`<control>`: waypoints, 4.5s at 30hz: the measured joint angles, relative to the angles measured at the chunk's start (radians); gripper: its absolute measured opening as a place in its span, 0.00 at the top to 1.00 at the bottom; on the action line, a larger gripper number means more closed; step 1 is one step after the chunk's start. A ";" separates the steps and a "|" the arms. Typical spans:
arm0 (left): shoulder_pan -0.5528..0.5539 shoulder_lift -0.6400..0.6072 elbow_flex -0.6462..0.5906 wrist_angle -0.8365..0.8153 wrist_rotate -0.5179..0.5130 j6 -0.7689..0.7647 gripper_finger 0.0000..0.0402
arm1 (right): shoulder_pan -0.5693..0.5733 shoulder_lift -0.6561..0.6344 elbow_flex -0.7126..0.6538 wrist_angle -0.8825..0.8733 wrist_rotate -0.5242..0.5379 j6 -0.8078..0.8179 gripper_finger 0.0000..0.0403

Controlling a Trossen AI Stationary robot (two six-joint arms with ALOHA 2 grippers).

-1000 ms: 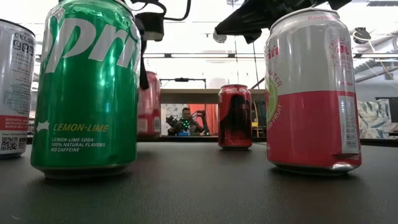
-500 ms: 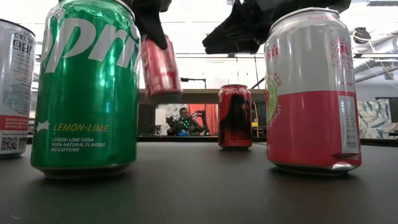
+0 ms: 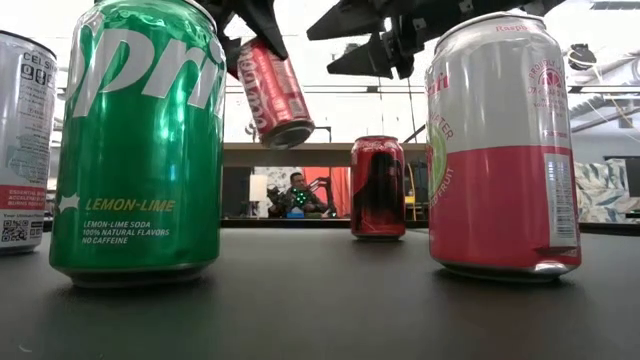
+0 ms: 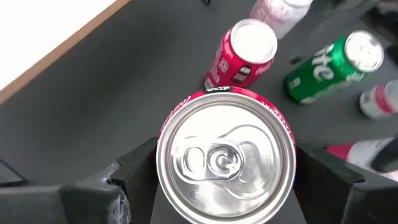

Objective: Place canned beverage on shelf
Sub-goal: Put the top left red soda on the shelf

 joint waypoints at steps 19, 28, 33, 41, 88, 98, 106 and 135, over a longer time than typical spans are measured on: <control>-0.072 0.000 0.000 0.168 -0.117 -0.007 0.28 | -0.070 0.001 0.009 0.045 -0.107 -0.113 0.05; -0.072 0.002 -0.001 0.218 -0.136 -0.004 0.28 | -0.129 0.001 0.009 0.047 -0.161 -0.116 0.06; -0.067 0.012 -0.001 0.260 -0.140 0.001 0.28 | -0.150 0.001 0.009 0.047 -0.218 -0.121 0.08; -0.065 0.033 -0.001 0.290 -0.132 0.041 0.28 | -0.156 0.001 0.009 0.031 -0.222 -0.125 0.26; -0.177 -0.130 -0.001 0.374 -0.210 0.618 0.04 | -0.155 -0.112 -0.072 0.180 -0.529 -0.082 0.31; -0.377 -0.136 -0.016 0.387 -0.388 0.623 0.04 | -0.148 -0.138 -0.076 0.207 -0.539 -0.088 0.31; -0.456 -0.133 -0.211 0.684 -0.516 0.651 0.04 | -0.151 -0.159 -0.076 0.296 -0.611 -0.159 0.31; -0.196 -0.078 -0.378 1.045 -0.167 0.674 0.04 | -0.163 -0.154 -0.076 0.380 -0.640 -0.147 0.31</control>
